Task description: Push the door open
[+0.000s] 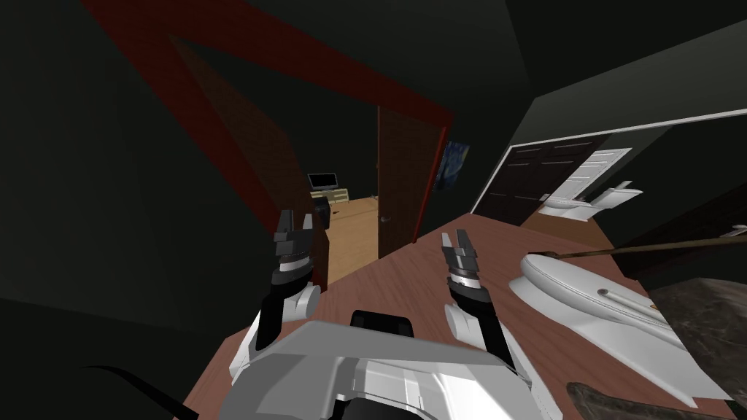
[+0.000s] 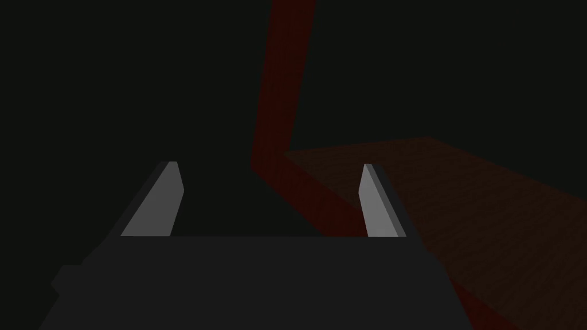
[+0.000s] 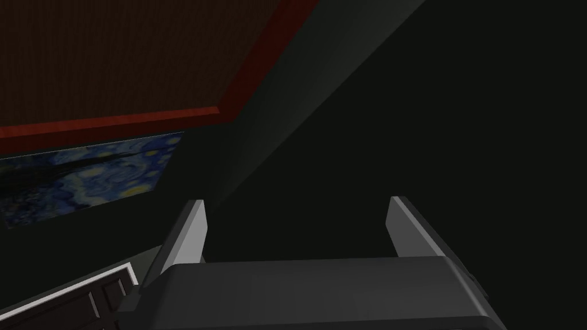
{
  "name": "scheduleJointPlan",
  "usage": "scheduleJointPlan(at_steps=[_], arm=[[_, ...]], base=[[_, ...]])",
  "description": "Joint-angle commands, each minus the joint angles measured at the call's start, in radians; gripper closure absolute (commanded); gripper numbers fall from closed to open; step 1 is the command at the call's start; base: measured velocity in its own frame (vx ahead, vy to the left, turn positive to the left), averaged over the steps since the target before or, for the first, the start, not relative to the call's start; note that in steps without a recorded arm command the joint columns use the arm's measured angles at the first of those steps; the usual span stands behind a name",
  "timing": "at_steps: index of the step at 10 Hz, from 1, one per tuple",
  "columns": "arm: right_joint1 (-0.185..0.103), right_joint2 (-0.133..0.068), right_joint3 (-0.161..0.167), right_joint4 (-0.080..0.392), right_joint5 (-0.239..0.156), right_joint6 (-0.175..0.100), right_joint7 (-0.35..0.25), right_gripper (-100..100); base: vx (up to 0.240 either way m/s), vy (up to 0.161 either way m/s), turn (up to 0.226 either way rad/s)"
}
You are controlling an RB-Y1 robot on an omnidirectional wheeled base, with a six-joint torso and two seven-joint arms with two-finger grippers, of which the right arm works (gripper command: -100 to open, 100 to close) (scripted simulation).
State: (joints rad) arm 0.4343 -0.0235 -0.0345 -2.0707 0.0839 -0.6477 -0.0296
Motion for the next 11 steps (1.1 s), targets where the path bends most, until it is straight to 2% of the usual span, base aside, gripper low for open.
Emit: scheduleJointPlan(at_steps=[1,2,3,5,6,7,8,10,11], arm=[[-0.02,-0.006,0.005,0.05,0.0,-0.008,-0.005,-100],[-0.037,-0.011,0.008,0.082,0.0,-0.013,-0.009,-100],[-0.037,-0.011,0.008,0.096,0.0,-0.013,-0.009,-100],[-0.069,-0.02,0.014,0.161,0.0,-0.022,-0.016,-100],[-0.069,-0.02,0.014,0.173,0.0,-0.022,-0.016,-100],[-0.087,-0.024,0.017,0.205,-0.001,-0.027,-0.02,-100],[-0.087,-0.024,0.017,0.214,-0.001,-0.027,-0.02,-100],[-0.123,-0.032,0.023,0.288,-0.001,-0.038,-0.028,-100],[-0.123,-0.032,0.023,0.299,-0.001,-0.038,-0.028,-100]], base=[[0.088,-0.039,0.085],[0.09,-0.04,0.084],[0.06,-0.017,0.034],[0.07,-0.014,0.074],[0.053,-0.017,0.043],[0.039,-0.025,0.061],[0.037,-0.023,0.035],[0.063,-0.029,0.097],[0.068,-0.028,0.031]])
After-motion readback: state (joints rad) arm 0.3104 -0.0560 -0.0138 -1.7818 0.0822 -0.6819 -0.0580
